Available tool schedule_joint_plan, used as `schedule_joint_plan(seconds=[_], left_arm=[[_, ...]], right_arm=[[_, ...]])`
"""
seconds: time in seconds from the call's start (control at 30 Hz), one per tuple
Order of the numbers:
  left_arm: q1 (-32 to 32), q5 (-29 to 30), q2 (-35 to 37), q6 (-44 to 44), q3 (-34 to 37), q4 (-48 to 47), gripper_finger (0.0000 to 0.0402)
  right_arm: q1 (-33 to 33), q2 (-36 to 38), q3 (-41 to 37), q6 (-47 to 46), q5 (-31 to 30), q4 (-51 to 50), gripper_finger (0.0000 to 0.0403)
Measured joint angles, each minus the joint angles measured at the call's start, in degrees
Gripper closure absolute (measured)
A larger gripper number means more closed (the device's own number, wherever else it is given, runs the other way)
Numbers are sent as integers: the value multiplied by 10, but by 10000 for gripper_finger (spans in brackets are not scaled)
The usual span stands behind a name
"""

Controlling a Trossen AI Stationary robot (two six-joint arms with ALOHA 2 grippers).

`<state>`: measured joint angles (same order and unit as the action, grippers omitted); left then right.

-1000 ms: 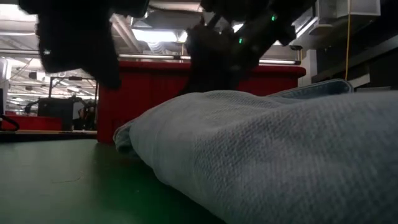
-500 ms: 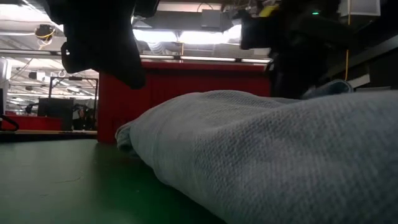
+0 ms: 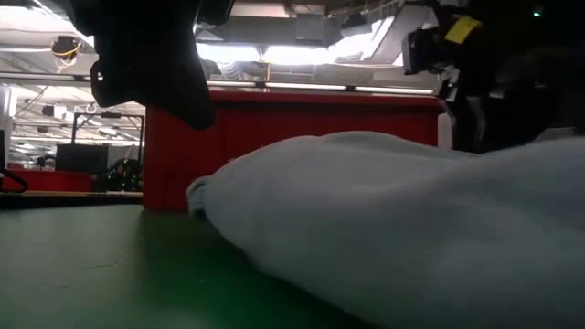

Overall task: Fold Laundry from Bin
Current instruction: Fold the light blue jeans

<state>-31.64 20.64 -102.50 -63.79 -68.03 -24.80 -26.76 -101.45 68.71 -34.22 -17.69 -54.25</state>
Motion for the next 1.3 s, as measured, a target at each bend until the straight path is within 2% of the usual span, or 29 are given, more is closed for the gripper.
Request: schedule_joint_plan(seconds=[0.13, 0.33, 0.53, 0.87, 1.07, 1.3], left_arm=[[0, 0, 0, 0, 0, 0, 402], [0, 22, 0, 2, 0, 0, 402], [8, 53, 0, 56, 0, 11, 402], [40, 53, 0, 130, 0, 66, 402], [51, 53, -3, 134, 0, 77, 402], [41, 54, -38, 134, 0, 89, 402]], right_arm=[[1, 1, 0, -20, 3, -38, 210], [1, 3, 0, -21, 3, -44, 210], [1, 10, 0, -20, 4, -42, 210], [1, 84, 0, -19, 2, -47, 210], [1, 100, 0, -52, -36, -103, 210], [1, 98, -56, -76, -3, -65, 210]])
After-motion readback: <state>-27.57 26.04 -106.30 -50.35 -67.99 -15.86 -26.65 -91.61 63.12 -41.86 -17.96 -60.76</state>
